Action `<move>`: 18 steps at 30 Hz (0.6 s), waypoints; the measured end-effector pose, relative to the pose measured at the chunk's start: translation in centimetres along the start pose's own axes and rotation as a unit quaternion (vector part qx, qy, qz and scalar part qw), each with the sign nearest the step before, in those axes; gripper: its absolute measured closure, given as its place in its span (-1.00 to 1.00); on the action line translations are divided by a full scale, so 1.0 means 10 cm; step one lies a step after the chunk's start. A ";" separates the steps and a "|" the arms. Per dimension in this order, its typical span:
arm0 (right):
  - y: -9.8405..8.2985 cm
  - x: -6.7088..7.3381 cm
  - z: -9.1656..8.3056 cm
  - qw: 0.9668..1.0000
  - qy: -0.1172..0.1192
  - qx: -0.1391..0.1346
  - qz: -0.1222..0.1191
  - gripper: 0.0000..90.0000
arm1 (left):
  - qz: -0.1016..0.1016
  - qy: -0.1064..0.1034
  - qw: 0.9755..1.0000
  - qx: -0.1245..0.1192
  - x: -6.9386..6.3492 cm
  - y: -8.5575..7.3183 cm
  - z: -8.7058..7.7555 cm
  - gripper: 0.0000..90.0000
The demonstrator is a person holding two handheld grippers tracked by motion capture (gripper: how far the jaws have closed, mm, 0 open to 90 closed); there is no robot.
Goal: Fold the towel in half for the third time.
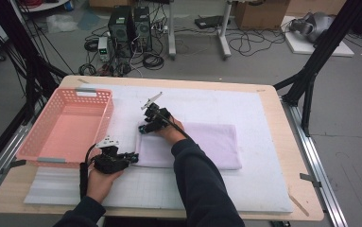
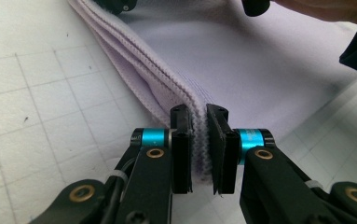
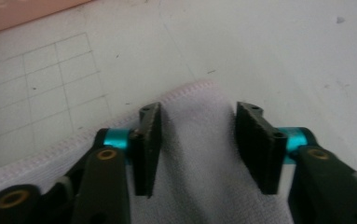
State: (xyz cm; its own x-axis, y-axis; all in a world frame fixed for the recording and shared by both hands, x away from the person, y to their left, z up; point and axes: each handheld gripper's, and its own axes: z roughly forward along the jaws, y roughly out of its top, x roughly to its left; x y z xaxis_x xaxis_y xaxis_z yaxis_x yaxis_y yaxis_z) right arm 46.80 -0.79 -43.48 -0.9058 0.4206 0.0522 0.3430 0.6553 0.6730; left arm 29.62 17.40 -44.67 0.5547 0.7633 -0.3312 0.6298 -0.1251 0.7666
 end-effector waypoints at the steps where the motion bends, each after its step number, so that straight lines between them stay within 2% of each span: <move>1: 0.00 0.00 -0.01 1.000 -0.001 0.002 0.002 0.45 | 0.001 0.001 1.000 -0.001 0.00 0.00 0.00 0.79; 2: 0.01 0.00 -0.02 1.000 -0.001 0.004 -0.002 0.66 | 0.000 0.001 1.000 -0.002 0.01 0.00 0.00 0.79; 3: 0.01 0.02 -0.02 1.000 -0.002 0.006 -0.012 0.73 | -0.002 0.001 1.000 -0.004 0.01 0.01 -0.01 0.79; 5: 0.03 0.03 -0.03 1.000 -0.006 0.007 -0.023 0.80 | 0.000 0.001 1.000 -0.009 0.01 0.02 -0.03 0.80; 8: 0.04 0.05 -0.06 1.000 -0.003 0.001 -0.019 0.84 | -0.001 -0.002 1.000 -0.024 0.00 0.04 -0.08 0.84; 12: 0.03 0.02 -0.23 0.999 0.002 -0.044 -0.011 0.84 | 0.004 -0.007 0.999 -0.045 -0.04 0.07 -0.13 0.85; 16: -0.03 0.00 -0.42 0.997 0.004 -0.083 0.006 0.84 | -0.011 -0.035 0.996 -0.079 -0.10 0.12 -0.15 0.86; 18: -0.08 -0.01 -0.51 0.995 0.004 -0.098 0.010 0.84 | -0.011 -0.048 0.995 -0.092 -0.14 0.14 -0.14 0.86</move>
State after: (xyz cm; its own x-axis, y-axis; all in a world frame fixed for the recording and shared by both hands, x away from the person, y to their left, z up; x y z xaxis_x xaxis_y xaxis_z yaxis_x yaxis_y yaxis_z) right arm 45.36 -4.50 -40.27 -0.9013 0.4268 0.0736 0.3076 0.5112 0.8026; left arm 28.97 16.99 -42.36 0.5967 0.6994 -0.3934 0.5378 0.0153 0.8430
